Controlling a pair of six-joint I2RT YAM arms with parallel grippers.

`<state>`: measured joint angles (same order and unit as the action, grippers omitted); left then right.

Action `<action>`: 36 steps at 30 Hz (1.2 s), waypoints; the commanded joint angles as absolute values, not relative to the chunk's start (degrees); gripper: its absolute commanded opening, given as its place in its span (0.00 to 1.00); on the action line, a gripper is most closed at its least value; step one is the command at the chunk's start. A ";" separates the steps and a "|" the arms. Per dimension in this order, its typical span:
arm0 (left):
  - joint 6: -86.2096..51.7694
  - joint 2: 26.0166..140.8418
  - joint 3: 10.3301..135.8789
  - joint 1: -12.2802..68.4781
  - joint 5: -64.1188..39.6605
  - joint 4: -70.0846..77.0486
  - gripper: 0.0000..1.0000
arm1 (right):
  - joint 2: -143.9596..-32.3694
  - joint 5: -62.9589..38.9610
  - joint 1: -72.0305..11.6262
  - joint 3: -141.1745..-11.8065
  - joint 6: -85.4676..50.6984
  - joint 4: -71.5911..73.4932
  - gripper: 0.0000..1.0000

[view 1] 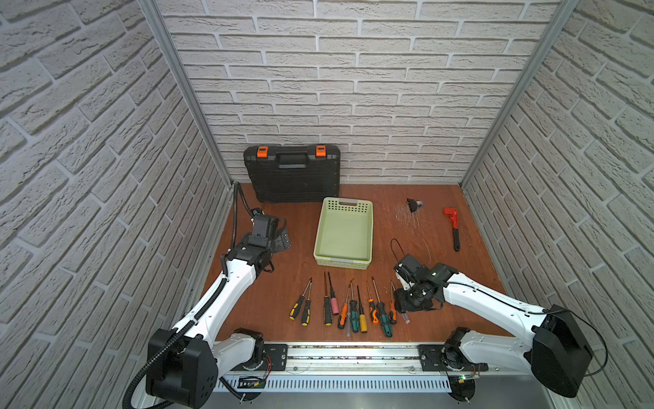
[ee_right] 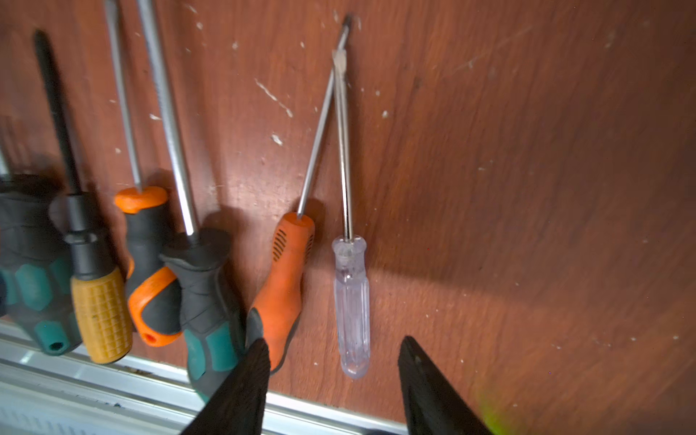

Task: Put the screwdriver in the bin
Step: Pick up the screwdriver from the bottom-center of the table.

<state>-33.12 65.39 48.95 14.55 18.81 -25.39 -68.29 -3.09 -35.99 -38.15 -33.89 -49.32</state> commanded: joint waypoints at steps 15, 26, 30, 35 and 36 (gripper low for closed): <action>-34.19 65.33 48.34 14.43 20.42 -26.19 0.98 | -76.03 -0.13 -36.30 -37.13 -33.31 -41.92 0.47; -33.86 65.08 48.54 13.95 20.71 -26.46 0.98 | -78.16 -0.66 -36.30 -35.09 -33.54 -39.30 0.37; -33.99 65.30 48.77 13.91 20.72 -26.37 0.98 | -78.24 -1.47 -36.33 -34.03 -34.33 -38.85 0.30; -33.51 65.22 49.09 13.58 20.81 -26.71 0.98 | -75.48 -0.18 -36.30 -32.92 -35.71 -39.77 0.12; -33.49 65.13 49.17 13.58 20.73 -26.93 0.98 | -74.60 0.20 -36.30 -32.87 -35.88 -40.05 0.12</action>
